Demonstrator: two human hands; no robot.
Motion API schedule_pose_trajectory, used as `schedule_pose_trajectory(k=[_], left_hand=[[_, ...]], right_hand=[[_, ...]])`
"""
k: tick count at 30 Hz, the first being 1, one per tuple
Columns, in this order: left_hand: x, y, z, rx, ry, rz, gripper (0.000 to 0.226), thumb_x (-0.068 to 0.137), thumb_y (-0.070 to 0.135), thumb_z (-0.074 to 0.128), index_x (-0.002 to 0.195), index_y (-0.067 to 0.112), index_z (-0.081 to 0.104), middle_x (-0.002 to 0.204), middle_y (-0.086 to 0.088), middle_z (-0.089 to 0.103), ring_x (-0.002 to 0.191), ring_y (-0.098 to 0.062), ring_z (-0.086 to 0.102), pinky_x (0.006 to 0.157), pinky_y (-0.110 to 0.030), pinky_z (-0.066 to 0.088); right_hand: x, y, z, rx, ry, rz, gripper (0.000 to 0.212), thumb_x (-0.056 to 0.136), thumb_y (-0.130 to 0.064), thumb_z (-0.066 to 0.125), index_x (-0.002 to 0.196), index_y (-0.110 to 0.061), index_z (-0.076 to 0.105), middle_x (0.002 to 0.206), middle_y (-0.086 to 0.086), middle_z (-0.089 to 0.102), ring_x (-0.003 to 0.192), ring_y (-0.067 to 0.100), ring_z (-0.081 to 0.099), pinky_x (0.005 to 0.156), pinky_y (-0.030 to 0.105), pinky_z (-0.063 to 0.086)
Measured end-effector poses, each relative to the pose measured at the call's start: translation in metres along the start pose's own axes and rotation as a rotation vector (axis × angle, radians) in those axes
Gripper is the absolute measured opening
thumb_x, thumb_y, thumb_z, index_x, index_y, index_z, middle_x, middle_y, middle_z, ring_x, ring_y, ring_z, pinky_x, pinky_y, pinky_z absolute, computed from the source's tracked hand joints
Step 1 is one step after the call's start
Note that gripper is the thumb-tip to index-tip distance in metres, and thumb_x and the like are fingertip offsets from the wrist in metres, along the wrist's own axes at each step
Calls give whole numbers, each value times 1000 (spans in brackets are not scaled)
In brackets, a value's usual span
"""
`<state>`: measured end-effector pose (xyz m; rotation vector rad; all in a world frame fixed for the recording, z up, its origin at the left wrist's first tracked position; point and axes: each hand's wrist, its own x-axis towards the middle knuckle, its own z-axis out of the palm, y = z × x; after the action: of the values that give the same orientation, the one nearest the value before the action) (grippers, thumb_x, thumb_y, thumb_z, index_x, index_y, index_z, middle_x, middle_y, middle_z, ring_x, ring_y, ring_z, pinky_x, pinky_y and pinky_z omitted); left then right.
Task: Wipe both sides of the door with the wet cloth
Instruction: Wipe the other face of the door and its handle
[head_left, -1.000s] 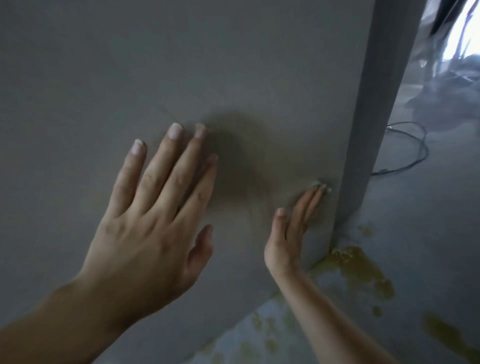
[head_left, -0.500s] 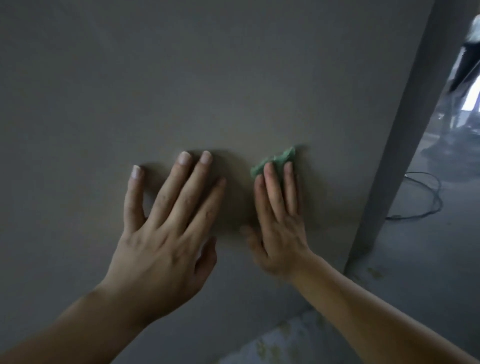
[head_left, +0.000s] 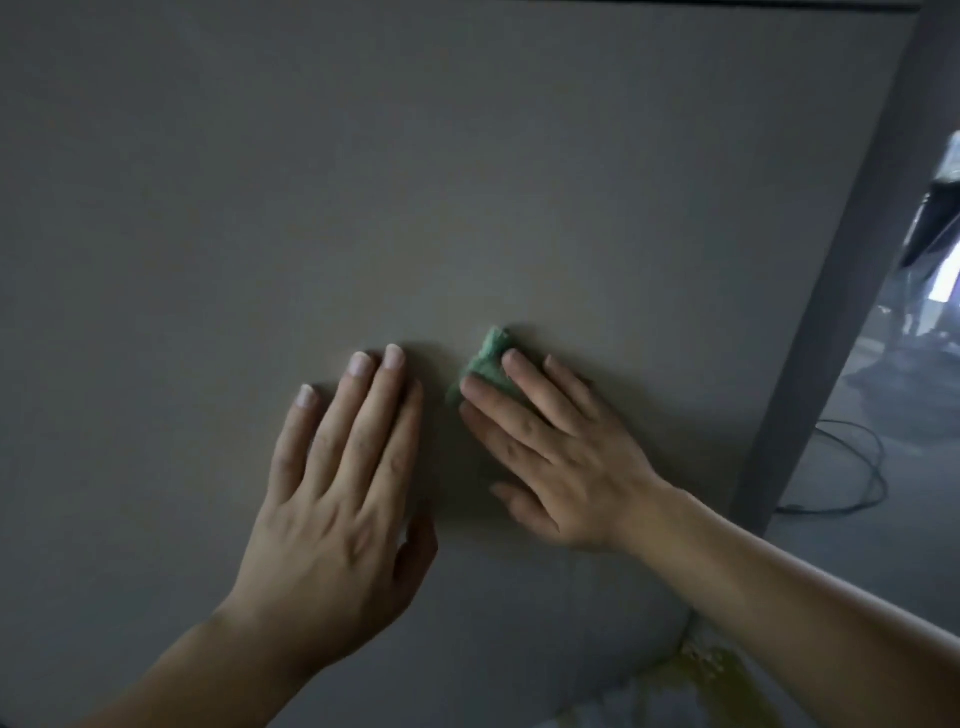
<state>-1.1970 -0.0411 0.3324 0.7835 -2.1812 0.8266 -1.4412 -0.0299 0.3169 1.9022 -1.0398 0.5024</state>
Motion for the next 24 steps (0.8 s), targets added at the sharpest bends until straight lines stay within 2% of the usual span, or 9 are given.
schedule_pose_trajectory(k=[2,6,8,12,15,18,20,21,24], left_hand=[[-1,-2,1,-6,-11,14,90,80,32,61,156,-5,29,169,-21,15,158,-36,13,127,-53,10],[0,-5,2,-19,4,18,93,78,27,65,156,-4,28,169,-19,17,157,-35,16,128,-51,12],[0,-7,3,-25,14,24,90,80,27,62,156,-4,26,169,-19,17,157,-35,15,128,-50,12],[-3,-10,5,-67,43,22,83,83,24,60,154,-5,30,168,-20,21,157,-35,16,129,-48,12],[-3,-8,3,-74,34,8,82,81,22,60,155,-4,34,168,-19,21,157,-34,17,129,-48,12],[-2,-4,3,-38,-1,17,80,82,26,57,154,-1,37,168,-18,19,157,-35,14,129,-49,9],[-2,-2,2,-26,-16,17,82,81,26,62,154,-1,36,168,-19,19,158,-35,12,129,-49,7],[-2,-3,1,-20,-23,15,85,79,25,65,154,-1,37,168,-19,18,158,-35,11,129,-49,7],[-4,-8,1,5,-31,33,87,78,27,68,155,0,36,169,-17,16,158,-33,10,129,-48,7]], right_hand=[[1,10,-2,-10,31,35,66,103,-40,35,160,-12,17,165,6,19,157,29,-3,128,48,6],[77,31,-38,192,322,453,64,102,-27,38,155,5,24,164,23,20,153,44,8,126,55,10],[95,26,-43,178,309,361,65,99,-24,42,154,6,25,163,25,25,152,46,13,125,58,13],[41,14,-19,-5,39,-55,73,97,-30,44,161,-10,15,169,4,13,157,31,2,127,50,7],[18,33,-13,-81,-2,-114,71,100,-38,39,162,-17,12,169,3,12,158,27,0,128,46,4],[34,45,-23,59,195,277,64,104,-37,33,159,-7,20,165,13,20,156,36,5,126,50,10],[36,24,-17,141,287,503,67,103,-37,34,157,1,21,166,17,17,155,39,2,125,55,11],[27,3,-5,141,256,477,68,102,-39,34,157,-1,21,167,17,14,156,39,0,125,56,10],[-30,-52,38,25,24,60,63,99,-44,43,154,-16,34,166,4,17,157,31,5,127,48,5]])
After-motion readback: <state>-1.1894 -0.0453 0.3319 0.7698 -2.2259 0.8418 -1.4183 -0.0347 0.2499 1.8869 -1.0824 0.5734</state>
